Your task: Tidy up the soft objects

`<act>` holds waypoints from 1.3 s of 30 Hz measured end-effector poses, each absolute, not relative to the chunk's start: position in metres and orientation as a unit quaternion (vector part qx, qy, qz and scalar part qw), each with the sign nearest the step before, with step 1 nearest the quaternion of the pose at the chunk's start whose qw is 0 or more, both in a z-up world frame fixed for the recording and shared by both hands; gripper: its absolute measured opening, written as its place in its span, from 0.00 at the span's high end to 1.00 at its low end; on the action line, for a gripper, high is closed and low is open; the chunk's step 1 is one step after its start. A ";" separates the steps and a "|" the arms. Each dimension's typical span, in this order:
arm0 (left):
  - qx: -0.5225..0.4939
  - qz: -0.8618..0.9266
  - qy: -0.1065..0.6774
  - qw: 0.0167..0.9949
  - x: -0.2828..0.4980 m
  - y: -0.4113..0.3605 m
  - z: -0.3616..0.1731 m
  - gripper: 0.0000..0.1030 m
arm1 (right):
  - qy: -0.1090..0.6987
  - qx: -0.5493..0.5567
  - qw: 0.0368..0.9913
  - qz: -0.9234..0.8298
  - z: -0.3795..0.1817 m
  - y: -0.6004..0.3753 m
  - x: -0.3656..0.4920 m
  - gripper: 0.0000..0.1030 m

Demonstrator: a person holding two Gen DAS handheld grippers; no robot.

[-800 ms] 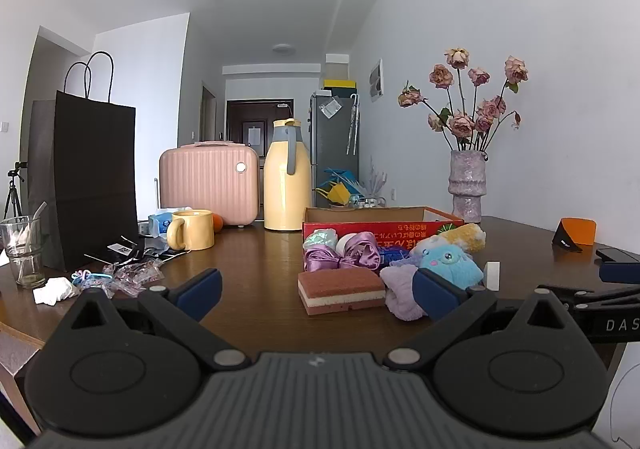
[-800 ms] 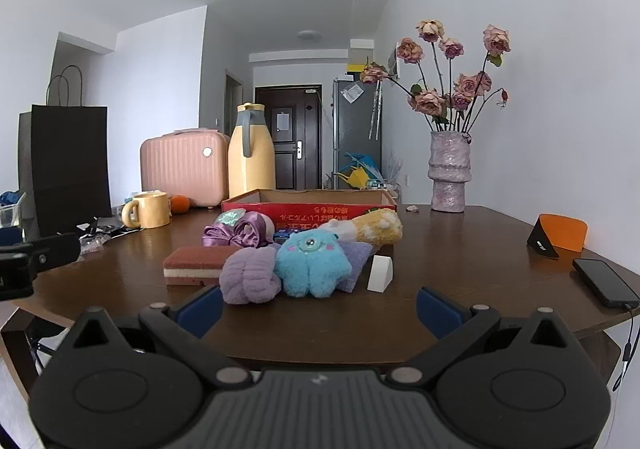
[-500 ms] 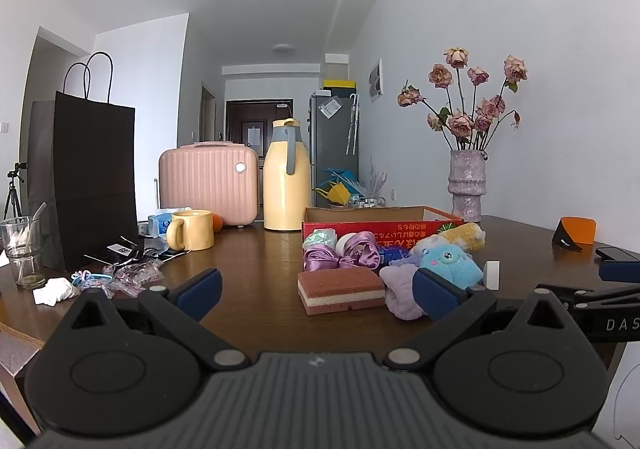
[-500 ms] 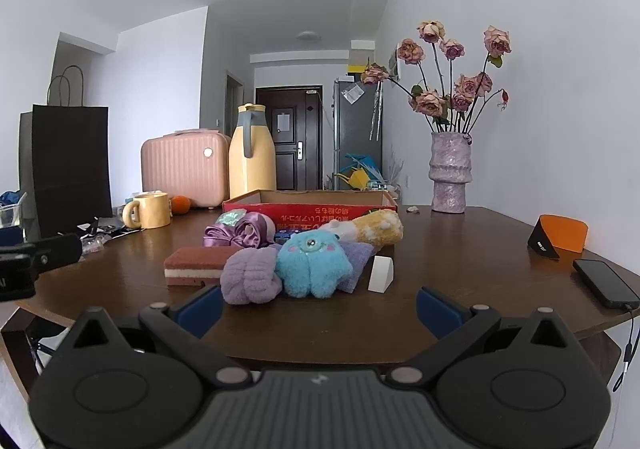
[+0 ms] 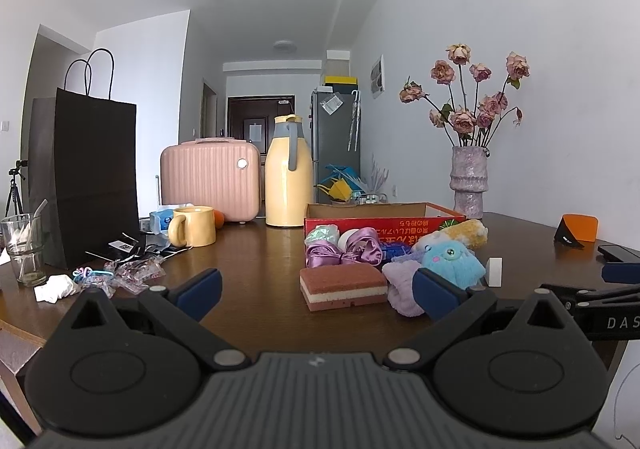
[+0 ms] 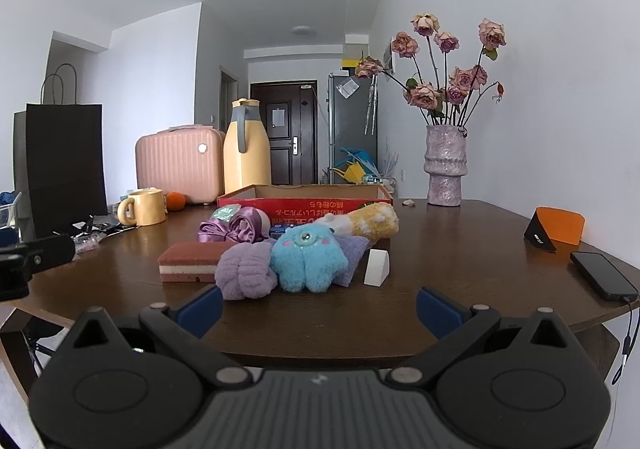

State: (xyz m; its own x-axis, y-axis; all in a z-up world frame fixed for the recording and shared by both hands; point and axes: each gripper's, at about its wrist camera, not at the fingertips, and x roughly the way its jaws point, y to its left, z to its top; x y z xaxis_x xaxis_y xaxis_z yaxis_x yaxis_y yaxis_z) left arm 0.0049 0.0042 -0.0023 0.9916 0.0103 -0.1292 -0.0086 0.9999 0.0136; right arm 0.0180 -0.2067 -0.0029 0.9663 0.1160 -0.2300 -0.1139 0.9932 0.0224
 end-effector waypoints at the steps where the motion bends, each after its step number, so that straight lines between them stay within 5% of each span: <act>1: 0.007 0.004 0.065 0.998 0.005 0.004 -0.002 0.00 | 0.117 0.004 0.991 0.058 -0.003 -0.207 0.018 0.00; 39: 0.011 0.007 0.072 0.997 0.008 0.005 -0.002 0.00 | 0.114 0.002 0.992 0.059 -0.004 -0.206 0.016 0.00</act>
